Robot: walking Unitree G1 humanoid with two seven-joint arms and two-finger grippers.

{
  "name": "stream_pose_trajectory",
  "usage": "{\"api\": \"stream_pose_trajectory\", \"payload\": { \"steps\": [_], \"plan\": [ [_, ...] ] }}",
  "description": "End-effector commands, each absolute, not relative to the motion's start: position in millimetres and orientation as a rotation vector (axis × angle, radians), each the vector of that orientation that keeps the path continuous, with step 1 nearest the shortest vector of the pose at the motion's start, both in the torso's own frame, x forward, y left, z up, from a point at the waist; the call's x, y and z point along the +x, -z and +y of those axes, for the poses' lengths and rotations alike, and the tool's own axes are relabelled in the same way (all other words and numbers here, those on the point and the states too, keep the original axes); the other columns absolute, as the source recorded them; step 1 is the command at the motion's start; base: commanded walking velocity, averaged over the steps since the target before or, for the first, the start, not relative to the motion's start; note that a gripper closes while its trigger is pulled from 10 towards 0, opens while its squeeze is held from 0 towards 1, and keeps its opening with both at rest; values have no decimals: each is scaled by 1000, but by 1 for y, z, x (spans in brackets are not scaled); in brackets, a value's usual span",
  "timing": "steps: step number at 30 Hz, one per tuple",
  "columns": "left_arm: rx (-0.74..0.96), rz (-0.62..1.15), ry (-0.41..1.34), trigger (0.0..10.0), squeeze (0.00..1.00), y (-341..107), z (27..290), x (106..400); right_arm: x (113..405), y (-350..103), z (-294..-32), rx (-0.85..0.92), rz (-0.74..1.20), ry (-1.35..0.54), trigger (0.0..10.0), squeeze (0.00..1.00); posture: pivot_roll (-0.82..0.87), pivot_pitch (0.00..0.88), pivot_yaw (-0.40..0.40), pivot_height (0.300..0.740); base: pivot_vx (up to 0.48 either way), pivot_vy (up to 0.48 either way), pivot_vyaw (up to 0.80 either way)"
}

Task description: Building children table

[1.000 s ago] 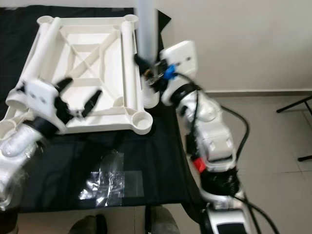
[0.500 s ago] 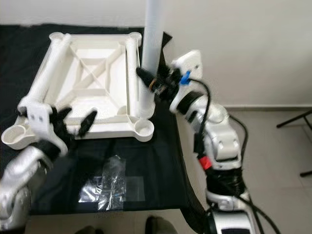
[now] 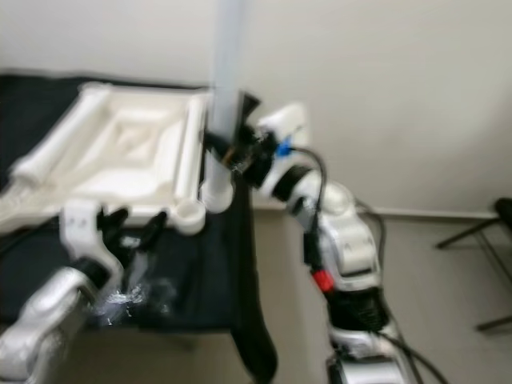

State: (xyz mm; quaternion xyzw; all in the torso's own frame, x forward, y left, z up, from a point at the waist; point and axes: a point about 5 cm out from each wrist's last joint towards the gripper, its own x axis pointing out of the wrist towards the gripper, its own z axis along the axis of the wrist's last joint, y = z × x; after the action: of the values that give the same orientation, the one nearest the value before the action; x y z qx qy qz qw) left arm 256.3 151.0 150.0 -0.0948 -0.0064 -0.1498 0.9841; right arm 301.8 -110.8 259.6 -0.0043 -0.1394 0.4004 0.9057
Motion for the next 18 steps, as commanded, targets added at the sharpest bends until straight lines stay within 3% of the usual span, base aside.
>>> {"api": "stream_pose_trajectory", "payload": {
  "steps": [1,18],
  "plan": [
    [-192,1,310,10000,0,-146,147,257,299,-259,-112,-15,-293,-833,10000,0,-71,2,-27,740,0,-439,800],
    [-198,20,315,10000,0,-136,141,261,288,-236,-102,-50,-231,-869,10000,0,-93,0,-18,740,0,-440,800]
  ]
}}
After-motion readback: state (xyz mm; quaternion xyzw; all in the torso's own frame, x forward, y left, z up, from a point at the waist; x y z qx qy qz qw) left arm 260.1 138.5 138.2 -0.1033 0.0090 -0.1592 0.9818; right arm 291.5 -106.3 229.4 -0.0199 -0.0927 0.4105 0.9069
